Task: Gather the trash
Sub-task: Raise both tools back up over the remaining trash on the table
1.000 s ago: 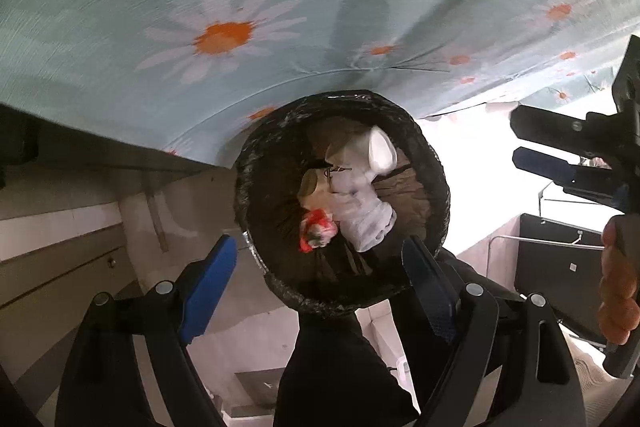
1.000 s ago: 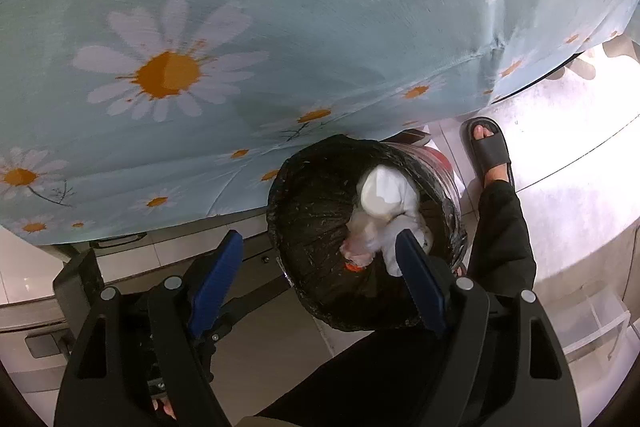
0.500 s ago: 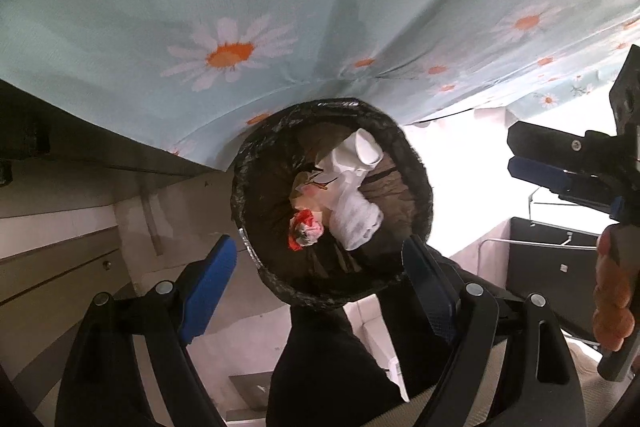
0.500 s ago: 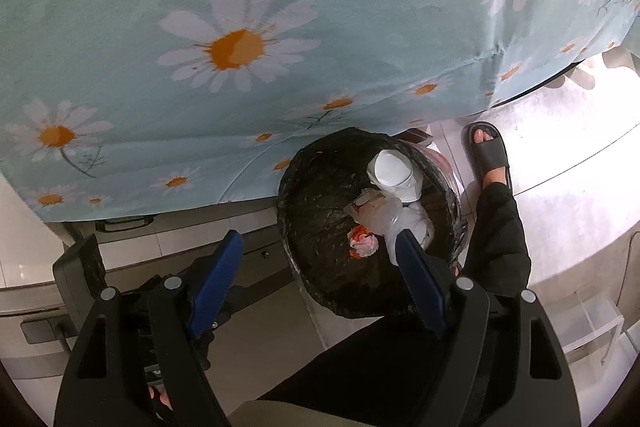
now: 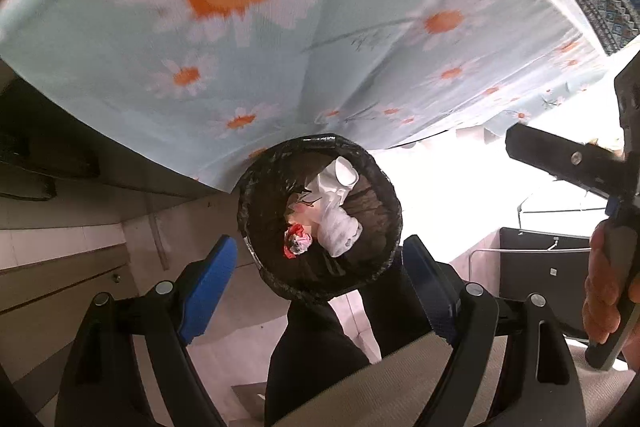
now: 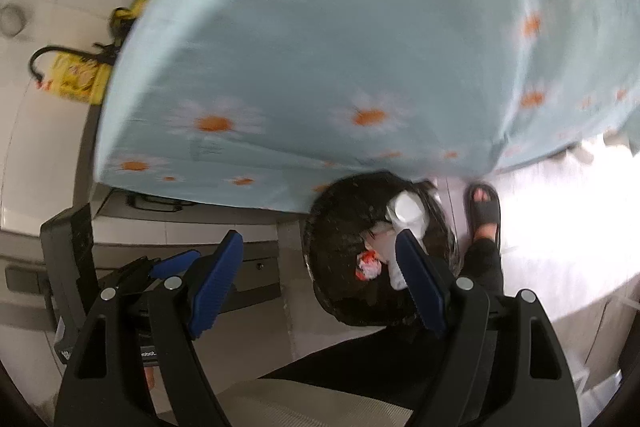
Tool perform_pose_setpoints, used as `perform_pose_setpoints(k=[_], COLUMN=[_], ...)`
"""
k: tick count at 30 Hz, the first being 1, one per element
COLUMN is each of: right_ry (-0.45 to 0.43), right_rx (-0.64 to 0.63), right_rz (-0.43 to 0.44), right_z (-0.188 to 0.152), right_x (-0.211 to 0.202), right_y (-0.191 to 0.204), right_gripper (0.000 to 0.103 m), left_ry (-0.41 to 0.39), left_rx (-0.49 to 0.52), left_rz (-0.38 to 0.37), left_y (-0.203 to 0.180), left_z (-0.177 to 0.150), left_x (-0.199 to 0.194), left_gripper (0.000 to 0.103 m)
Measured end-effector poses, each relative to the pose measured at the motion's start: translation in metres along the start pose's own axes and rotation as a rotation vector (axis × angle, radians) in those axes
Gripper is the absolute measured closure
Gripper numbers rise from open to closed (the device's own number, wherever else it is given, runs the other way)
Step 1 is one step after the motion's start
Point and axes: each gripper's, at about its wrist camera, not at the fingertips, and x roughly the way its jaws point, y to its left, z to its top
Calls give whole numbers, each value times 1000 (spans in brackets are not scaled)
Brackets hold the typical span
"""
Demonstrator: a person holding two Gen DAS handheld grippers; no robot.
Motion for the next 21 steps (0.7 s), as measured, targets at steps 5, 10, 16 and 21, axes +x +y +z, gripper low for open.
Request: perform_pose_setpoints(k=[5, 10, 16, 21], right_ry=[-63, -142, -234, -273], right_rx=[-51, -123, -199, -228], right_rz=[51, 69, 65, 45], right_z=[10, 24, 52, 83], right_x=[-37, -75, -103, -115], right_y=[26, 50, 67, 70], right_gripper=[25, 25, 25, 25], left_ry=[-21, -82, -168, -266], left_rx=[18, 37, 55, 102], left_rz=[-16, -37, -37, 30], left_y=[-1, -3, -2, 2], left_z=[1, 10, 33, 63], left_x=[-32, -77, -125, -168], left_gripper=[21, 21, 21, 21])
